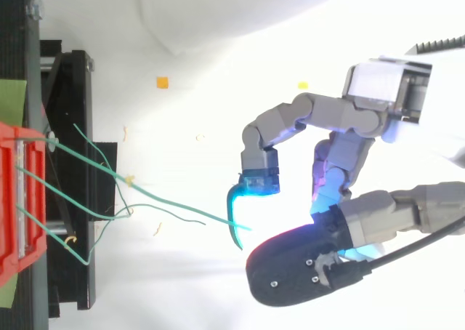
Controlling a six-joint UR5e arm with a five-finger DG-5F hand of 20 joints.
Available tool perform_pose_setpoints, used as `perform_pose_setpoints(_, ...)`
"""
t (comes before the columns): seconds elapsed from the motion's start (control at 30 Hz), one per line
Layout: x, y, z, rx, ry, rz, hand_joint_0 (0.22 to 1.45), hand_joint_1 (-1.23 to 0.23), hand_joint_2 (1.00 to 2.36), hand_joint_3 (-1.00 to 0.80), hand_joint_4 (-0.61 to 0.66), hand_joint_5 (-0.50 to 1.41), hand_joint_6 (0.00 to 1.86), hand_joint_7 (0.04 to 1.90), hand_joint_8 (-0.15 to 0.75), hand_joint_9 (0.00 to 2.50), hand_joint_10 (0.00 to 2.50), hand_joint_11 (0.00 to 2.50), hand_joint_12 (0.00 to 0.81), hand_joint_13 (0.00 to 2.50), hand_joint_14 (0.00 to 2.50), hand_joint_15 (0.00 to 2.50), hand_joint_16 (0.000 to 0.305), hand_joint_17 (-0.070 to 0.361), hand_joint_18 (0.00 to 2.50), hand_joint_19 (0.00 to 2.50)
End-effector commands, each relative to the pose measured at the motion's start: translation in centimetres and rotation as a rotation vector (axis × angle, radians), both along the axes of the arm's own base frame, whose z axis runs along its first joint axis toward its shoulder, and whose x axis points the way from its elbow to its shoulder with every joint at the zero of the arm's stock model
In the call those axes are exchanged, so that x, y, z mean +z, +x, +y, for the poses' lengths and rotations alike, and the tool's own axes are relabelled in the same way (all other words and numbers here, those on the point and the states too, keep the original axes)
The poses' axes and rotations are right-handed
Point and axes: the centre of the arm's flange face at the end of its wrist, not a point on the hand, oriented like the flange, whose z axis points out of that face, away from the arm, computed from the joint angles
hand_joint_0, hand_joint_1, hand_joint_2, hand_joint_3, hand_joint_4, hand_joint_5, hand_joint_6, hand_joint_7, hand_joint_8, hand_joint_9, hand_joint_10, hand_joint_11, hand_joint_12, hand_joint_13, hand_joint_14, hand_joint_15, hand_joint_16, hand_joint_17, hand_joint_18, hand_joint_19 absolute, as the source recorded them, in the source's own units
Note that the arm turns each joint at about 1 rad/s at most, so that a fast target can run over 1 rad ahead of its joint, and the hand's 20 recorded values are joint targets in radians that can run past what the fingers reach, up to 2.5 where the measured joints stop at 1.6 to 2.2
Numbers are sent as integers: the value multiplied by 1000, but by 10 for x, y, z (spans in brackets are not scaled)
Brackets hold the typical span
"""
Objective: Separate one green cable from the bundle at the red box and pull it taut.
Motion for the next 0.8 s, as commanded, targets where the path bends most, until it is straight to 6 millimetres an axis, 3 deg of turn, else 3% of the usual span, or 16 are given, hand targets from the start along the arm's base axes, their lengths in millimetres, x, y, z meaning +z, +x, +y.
perform_pose_setpoints(0.0,0,0,0,0,0,-1,711,-558,1000,-500,308,-30,769,1139,128,1459,8,1745,193,1228,352,1683,25,57,876,947)
perform_pose_setpoints(0.77,0,0,1,2,0,-1,710,-555,1000,-500,301,-30,769,1137,135,1461,9,1733,195,1232,331,1687,26,58,881,954)
